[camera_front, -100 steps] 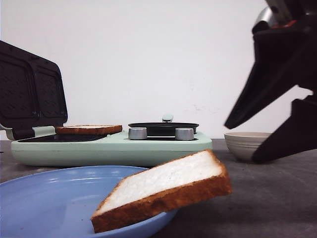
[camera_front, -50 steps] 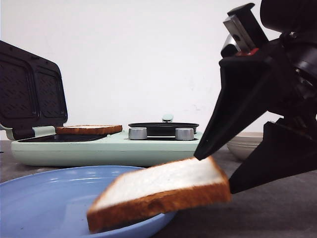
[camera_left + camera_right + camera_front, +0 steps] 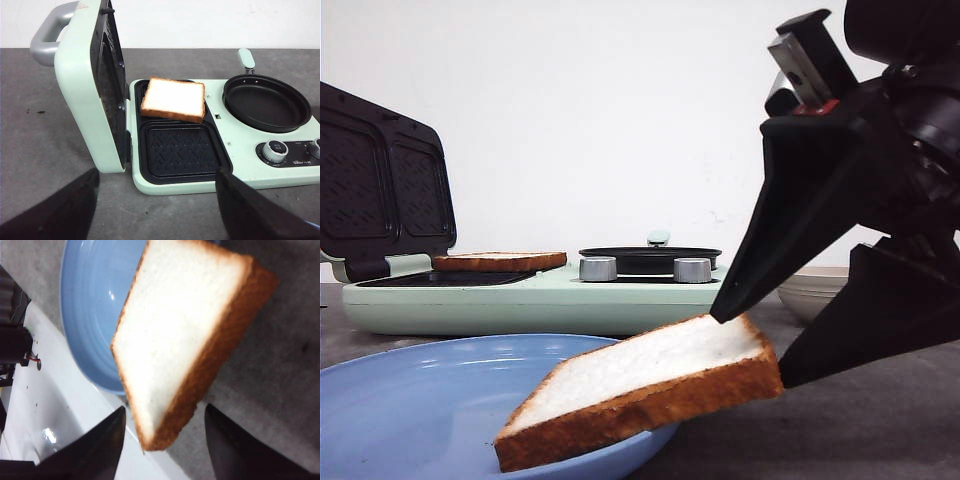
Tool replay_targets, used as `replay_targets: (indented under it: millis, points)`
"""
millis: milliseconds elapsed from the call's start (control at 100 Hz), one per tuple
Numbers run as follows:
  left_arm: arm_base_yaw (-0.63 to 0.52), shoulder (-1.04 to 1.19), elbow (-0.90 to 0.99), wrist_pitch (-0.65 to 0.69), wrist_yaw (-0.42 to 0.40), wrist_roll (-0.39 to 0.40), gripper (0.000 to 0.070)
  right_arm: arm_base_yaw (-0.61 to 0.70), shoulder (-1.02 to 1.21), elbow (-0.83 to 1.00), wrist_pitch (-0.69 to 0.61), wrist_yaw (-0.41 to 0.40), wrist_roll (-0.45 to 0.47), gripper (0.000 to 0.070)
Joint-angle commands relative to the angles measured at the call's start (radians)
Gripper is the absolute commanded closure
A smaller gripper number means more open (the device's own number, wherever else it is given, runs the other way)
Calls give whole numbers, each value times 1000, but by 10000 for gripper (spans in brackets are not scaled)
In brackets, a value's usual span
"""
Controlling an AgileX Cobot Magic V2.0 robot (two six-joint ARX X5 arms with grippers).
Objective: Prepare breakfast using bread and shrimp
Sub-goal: 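Lower the right gripper and grasp the other bread slice on the plate, then carry the bread with the right gripper over the sandwich press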
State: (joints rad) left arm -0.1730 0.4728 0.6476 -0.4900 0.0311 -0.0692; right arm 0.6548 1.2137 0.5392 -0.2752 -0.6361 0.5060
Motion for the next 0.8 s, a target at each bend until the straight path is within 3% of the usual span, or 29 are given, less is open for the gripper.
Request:
replay_targets:
  millis: [0, 420, 580, 700, 790]
  points:
    - [0, 2, 3, 8, 3, 6, 310, 10, 27, 2, 19, 0, 10, 392]
    - [0, 3, 3, 8, 3, 9, 310, 29, 80, 2, 108, -28, 56, 397]
    - [0, 3, 3, 8, 3, 9, 310, 31, 80, 2, 106, -23, 57, 486]
    - [0, 3, 3, 8, 3, 9, 310, 31, 80, 2, 98, -16, 59, 697]
    - [0, 3, 3, 8, 3, 8, 310, 31, 80, 2, 92, -14, 59, 700]
